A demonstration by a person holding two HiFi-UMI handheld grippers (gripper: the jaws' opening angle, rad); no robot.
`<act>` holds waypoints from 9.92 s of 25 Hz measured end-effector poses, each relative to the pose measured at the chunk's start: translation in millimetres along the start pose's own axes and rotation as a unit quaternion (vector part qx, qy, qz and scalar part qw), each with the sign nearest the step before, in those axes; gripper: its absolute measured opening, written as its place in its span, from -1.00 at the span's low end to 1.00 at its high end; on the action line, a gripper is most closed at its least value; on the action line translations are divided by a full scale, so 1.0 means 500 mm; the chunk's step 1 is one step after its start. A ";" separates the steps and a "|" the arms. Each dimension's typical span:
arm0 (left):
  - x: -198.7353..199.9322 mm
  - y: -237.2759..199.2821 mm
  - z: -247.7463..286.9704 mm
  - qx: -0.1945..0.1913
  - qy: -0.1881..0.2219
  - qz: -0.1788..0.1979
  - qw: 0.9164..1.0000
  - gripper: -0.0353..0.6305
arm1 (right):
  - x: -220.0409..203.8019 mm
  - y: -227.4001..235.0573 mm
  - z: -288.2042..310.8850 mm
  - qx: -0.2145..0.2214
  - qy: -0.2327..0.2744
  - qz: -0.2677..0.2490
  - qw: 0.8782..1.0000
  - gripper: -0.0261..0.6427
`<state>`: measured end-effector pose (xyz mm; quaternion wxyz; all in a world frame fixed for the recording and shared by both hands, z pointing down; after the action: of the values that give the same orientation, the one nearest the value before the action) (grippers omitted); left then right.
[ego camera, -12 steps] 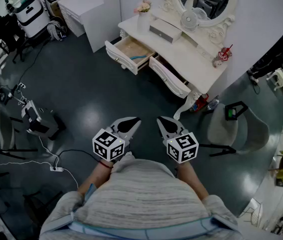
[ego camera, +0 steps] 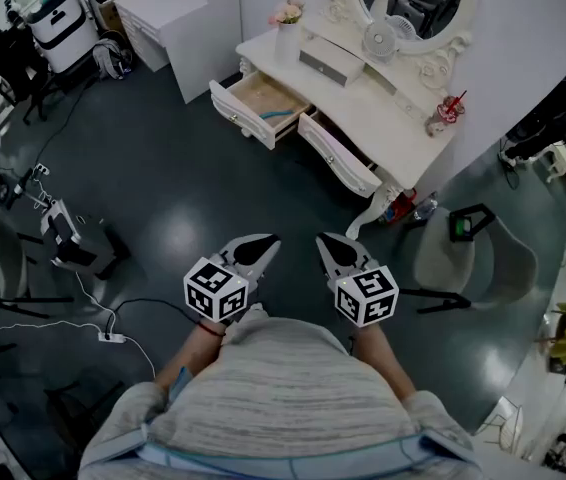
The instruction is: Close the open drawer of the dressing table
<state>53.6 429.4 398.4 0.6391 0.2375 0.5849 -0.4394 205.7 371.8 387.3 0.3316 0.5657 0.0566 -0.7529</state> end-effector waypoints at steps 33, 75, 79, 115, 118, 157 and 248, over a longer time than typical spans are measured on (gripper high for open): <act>-0.001 -0.245 -0.036 0.004 0.001 -0.017 1.000 -0.79 | 0.081 -0.024 0.233 0.005 0.023 0.006 1.000 -0.89; 0.200 -0.606 0.439 0.025 -0.006 0.003 1.000 -0.85 | 0.345 0.418 0.581 0.046 0.018 0.020 0.999 -0.89; 0.203 -0.624 0.441 0.021 -0.011 0.005 1.000 -0.85 | 0.352 0.415 0.593 0.042 0.020 0.023 0.999 -0.89; 0.064 -0.921 0.432 0.082 -0.133 0.014 0.988 -0.36 | 0.332 0.423 0.734 0.027 -0.013 0.041 0.999 -0.89; 0.038 -0.948 0.436 0.088 -0.157 0.017 0.984 -0.33 | 0.332 0.426 0.744 0.025 -0.015 0.041 0.999 -0.89; -0.229 -1.195 0.539 0.106 -0.357 0.006 0.928 -0.33 | 0.347 0.470 0.815 -0.016 -0.050 0.056 0.997 -0.89; -0.170 -1.282 0.996 0.033 -0.412 0.062 0.908 -0.54 | 0.314 0.641 0.753 -0.141 -0.031 0.141 0.979 -0.89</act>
<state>-210.3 -274.9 715.6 0.8410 0.0924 0.2385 -0.4767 57.9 -117.9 473.6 0.5126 0.4918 0.0714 -0.7002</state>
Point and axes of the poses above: the fingertips, and each gripper's own axes: z forward along the fingers, y to its right, x out of its top, the point moved 6 cm from there along -z, backward along the fingers, and after that the axes turned 8 degrees about z, right-handed, at the moved point
